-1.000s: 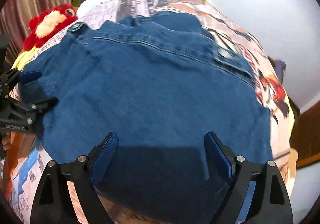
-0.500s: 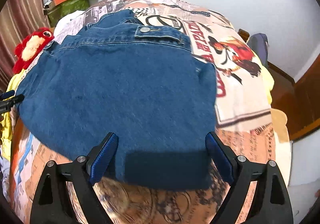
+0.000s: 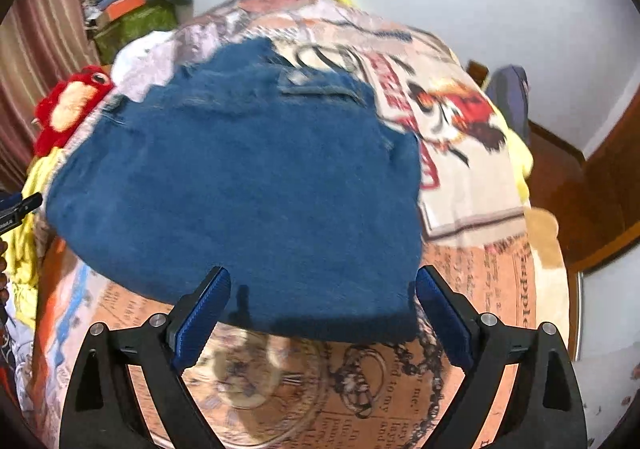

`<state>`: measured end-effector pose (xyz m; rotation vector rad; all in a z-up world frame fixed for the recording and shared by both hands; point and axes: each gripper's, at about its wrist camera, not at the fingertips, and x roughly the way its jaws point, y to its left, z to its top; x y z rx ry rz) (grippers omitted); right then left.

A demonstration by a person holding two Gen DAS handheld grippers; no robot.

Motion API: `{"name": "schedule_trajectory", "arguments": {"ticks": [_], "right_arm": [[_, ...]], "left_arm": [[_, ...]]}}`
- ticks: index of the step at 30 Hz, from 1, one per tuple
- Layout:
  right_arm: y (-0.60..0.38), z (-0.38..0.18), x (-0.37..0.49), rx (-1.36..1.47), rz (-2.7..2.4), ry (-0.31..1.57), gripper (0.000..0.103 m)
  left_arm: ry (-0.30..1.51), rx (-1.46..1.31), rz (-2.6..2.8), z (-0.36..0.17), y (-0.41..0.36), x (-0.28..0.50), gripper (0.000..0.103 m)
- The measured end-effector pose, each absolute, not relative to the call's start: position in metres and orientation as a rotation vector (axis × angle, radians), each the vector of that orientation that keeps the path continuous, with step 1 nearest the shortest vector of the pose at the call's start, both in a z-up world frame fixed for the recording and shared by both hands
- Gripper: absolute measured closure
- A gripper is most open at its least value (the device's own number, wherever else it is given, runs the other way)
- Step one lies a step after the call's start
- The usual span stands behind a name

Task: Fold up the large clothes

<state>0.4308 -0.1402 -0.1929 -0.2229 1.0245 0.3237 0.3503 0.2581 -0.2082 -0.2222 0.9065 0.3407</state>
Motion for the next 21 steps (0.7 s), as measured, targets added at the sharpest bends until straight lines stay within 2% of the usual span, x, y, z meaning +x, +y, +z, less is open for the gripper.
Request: {"name": "schedule_trajectory", "arguments": {"ticks": [4,7,13,20,21], "right_arm": [[-0.116,-0.171,0.424,-0.216,0.39,0.972,0.01],[-0.096,-0.163,0.421,-0.179,0.449,0.961,0.01],[-0.05,-0.181,0.421,-0.225,0.535,0.998,0.01],[-0.025,-0.238,0.435,-0.355,0.529,1.076,0.01],[-0.027,-0.243,0.437,-0.337,0.531,1.078,0.007]], "left_arm": [[0.79,-0.317,0.35,-0.192,0.259,0.334,0.0],[0.772,-0.392,0.345,-0.196,0.258,0.329,0.0],[0.876,-0.58,0.256,-0.236,0.248,0.334,0.0],[0.987,-0.805,0.063,-0.282,0.23,0.353,0.003],[0.988,-0.83,0.034,-0.286,0.228,0.357,0.003]]}}
